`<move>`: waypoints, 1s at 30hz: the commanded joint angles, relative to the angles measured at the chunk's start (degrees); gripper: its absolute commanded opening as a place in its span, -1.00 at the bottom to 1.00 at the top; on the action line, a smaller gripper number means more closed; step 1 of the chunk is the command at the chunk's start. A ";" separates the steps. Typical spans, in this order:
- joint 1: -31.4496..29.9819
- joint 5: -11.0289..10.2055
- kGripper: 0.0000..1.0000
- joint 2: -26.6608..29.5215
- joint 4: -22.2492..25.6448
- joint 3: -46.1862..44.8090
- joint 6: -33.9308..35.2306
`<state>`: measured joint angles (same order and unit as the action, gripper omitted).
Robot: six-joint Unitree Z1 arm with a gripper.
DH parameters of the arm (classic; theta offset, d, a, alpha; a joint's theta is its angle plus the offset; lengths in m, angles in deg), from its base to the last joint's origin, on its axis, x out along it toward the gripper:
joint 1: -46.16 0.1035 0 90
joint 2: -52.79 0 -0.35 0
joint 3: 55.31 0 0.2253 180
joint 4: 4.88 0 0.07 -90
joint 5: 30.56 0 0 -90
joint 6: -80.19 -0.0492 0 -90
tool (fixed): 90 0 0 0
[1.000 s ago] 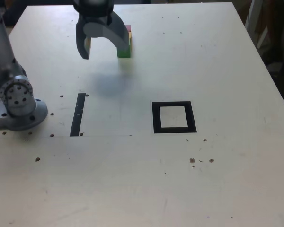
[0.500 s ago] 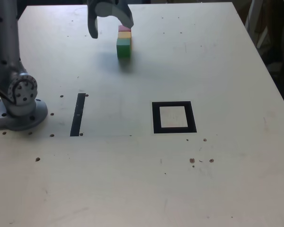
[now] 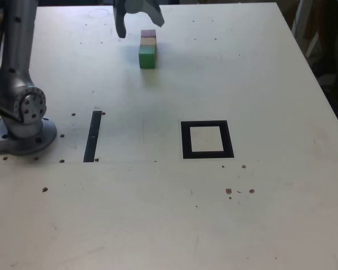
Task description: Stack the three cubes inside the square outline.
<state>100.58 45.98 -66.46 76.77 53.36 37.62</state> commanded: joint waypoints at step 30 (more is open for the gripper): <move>0.33 0.11 0.40 -9.15 2.14 8.47 0.57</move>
<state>100.87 46.10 -75.37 78.91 61.65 38.00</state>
